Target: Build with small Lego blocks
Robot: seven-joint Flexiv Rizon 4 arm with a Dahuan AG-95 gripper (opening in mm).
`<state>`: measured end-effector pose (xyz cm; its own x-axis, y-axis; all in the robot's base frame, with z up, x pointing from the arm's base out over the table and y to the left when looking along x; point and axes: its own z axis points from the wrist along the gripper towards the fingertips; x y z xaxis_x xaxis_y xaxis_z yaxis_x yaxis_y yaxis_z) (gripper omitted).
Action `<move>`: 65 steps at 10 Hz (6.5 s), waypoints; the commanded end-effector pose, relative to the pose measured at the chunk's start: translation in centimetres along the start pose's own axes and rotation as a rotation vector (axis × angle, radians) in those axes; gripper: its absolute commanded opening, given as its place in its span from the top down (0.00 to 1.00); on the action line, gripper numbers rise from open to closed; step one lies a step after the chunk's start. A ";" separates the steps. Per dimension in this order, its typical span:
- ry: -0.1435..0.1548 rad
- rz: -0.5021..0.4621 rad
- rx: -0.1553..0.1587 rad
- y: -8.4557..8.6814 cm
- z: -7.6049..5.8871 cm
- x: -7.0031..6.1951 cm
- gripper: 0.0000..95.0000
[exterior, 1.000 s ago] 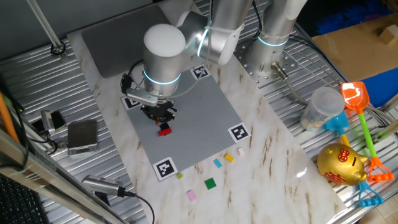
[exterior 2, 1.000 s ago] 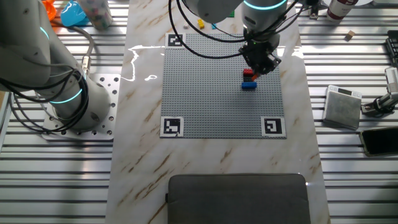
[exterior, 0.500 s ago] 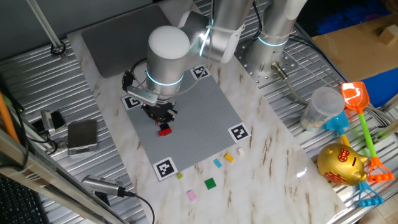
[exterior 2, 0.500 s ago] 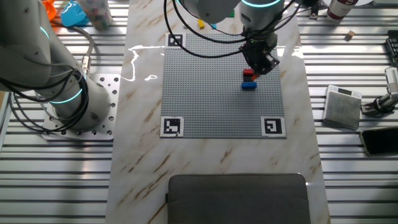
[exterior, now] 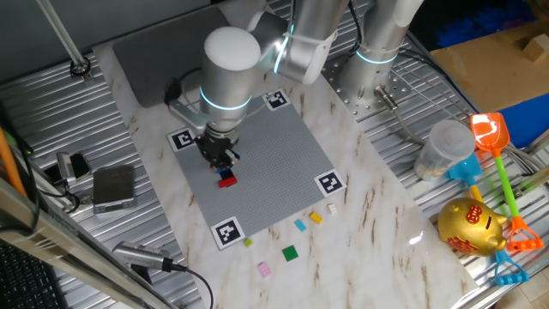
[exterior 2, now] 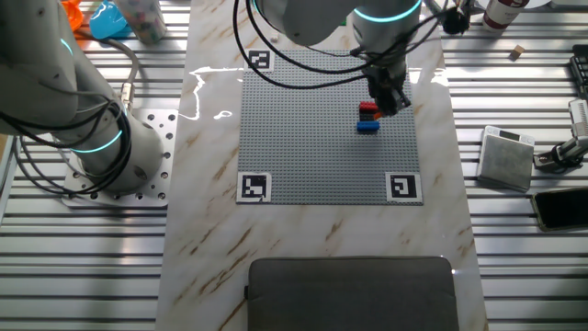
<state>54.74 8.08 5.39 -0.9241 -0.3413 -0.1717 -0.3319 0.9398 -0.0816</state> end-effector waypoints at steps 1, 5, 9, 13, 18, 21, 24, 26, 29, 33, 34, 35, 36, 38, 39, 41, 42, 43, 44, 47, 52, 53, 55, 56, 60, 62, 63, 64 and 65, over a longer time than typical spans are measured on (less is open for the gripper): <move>-0.004 0.123 -0.007 -0.6 0.7 -0.2 1.00; -0.001 0.036 -0.006 -1.9 1.4 -0.1 1.00; 0.016 -0.045 -0.020 -1.9 1.4 -0.1 1.00; 0.033 -0.114 -0.071 -1.4 1.4 0.0 1.00; 0.076 -0.416 -0.090 -0.6 0.8 0.0 1.00; 0.099 -0.848 -0.048 -0.6 0.8 0.1 1.00; 0.118 -1.168 -0.025 -0.7 0.9 0.4 1.00; 0.088 -1.187 -0.037 -0.7 1.0 1.1 1.00; 0.061 -1.154 -0.057 -0.5 1.2 2.2 1.00; 0.055 -1.121 -0.059 0.3 1.1 2.4 1.00; 0.051 -1.117 -0.060 0.4 1.1 2.4 1.00; 0.049 -1.112 -0.061 0.4 1.1 2.4 1.00; 0.047 -1.109 -0.061 0.4 1.1 2.4 1.00; 0.043 -1.096 -0.063 0.5 1.1 2.4 1.00; 0.042 -1.094 -0.063 0.7 1.1 2.4 1.00; 0.043 -1.094 -0.061 0.8 1.1 2.4 1.00; 0.042 -1.095 -0.056 0.8 1.2 2.4 1.00; 0.040 -1.097 -0.054 0.8 1.4 2.4 1.00; 0.038 -1.100 -0.049 0.9 1.5 2.4 1.00; 0.032 -1.100 -0.041 0.9 1.9 2.4 1.00; 0.029 -1.098 -0.033 0.9 1.9 2.4 1.00; 0.028 -1.098 -0.033 0.9 1.9 2.4 1.00; 0.026 -1.093 -0.032 0.9 2.0 2.4 1.00; 0.024 -1.092 -0.030 0.9 2.1 2.4 1.00; 0.020 -1.096 -0.021 0.9 2.1 2.5 0.80; 0.017 -1.097 -0.018 0.9 2.2 2.5 0.60; 0.017 -1.097 -0.018 0.9 2.2 2.5 0.60; 0.017 -1.096 -0.018 0.9 2.3 2.5 0.60; 0.015 -1.095 -0.020 0.9 2.2 2.5 0.60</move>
<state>52.61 8.07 2.71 -0.1305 -0.9914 -0.0052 -0.9773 0.1296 -0.1675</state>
